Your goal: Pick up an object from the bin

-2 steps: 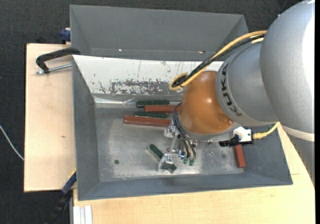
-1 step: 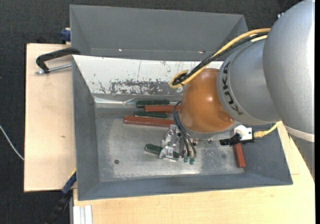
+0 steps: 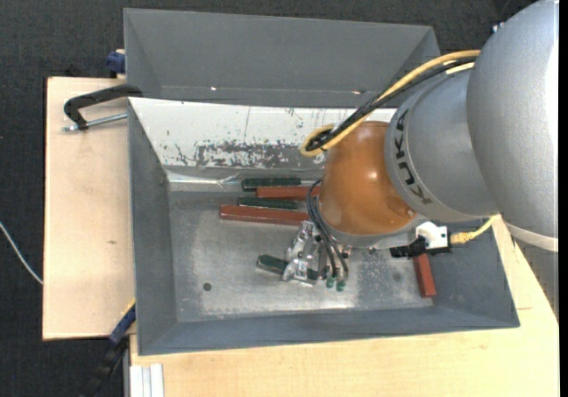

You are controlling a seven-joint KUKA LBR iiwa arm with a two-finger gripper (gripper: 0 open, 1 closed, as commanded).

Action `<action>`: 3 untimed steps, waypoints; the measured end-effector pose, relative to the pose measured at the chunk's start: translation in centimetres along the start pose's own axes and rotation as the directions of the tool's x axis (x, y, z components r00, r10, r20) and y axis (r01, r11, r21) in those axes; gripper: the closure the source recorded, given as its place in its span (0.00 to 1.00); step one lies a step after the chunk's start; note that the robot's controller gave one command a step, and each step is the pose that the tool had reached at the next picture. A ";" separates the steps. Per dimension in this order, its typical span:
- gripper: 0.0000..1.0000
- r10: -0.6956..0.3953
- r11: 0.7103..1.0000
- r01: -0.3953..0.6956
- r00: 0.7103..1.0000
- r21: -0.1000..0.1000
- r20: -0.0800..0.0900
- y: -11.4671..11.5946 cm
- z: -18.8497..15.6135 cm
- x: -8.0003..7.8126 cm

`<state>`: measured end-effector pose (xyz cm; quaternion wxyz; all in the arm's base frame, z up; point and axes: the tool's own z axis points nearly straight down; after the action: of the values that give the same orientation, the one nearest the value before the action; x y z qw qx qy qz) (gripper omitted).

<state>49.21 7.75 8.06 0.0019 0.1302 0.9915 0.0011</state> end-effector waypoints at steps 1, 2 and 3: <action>1.00 0.000 1.000 0.000 1.000 0.002 -0.005 -0.1 -0.4 0.1; 1.00 0.000 1.000 0.000 1.000 0.004 -0.009 -0.1 -2.6 0.2; 1.00 -0.001 1.000 0.001 1.000 0.002 -0.003 0.0 -5.1 0.0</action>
Offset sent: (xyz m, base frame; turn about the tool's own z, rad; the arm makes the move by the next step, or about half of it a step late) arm -0.0001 0.0000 0.0275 0.0000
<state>49.16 7.78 13.14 0.0003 0.1296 0.9916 0.0005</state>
